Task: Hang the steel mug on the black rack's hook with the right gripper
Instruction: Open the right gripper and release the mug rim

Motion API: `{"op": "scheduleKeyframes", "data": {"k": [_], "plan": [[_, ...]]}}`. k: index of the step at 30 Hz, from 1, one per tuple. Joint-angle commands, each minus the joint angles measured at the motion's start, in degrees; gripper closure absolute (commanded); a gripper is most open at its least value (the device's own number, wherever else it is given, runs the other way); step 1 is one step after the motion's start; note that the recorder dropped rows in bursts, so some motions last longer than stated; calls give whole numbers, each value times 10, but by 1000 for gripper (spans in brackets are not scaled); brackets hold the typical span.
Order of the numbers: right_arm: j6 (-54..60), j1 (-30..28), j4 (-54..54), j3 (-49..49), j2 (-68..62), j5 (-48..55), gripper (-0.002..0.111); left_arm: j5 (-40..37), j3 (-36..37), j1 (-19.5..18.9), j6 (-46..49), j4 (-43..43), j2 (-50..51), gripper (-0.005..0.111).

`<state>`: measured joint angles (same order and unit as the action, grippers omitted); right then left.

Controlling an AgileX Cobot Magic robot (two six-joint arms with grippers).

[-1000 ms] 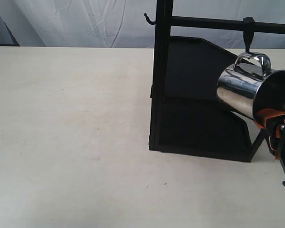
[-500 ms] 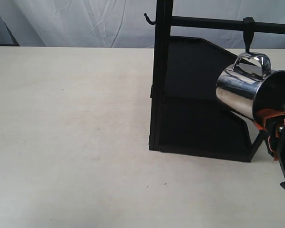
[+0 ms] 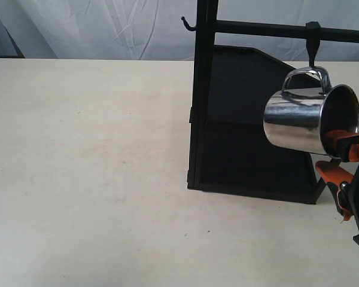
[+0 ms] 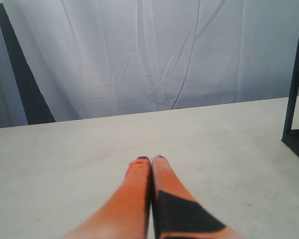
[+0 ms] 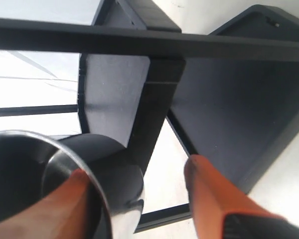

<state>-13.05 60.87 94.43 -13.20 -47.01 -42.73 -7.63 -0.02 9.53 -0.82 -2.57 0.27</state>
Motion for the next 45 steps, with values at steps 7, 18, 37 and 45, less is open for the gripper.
{"op": "scheduleKeyframes", "data": {"k": [7, 18, 37, 45], "plan": [[1, -2, -5, 3, -2, -1, 58, 3, 0, 3, -1, -1, -3, 105], [1, -2, -23, 3, 23, 1, 58, 3, 0, 3, -1, -1, -3, 105], [36, -2, -46, 3, 63, 48, 58, 3, 0, 3, -1, -1, -3, 105], [37, -2, -45, 3, 63, 70, 58, 3, 0, 3, -1, -1, -3, 105]]}}
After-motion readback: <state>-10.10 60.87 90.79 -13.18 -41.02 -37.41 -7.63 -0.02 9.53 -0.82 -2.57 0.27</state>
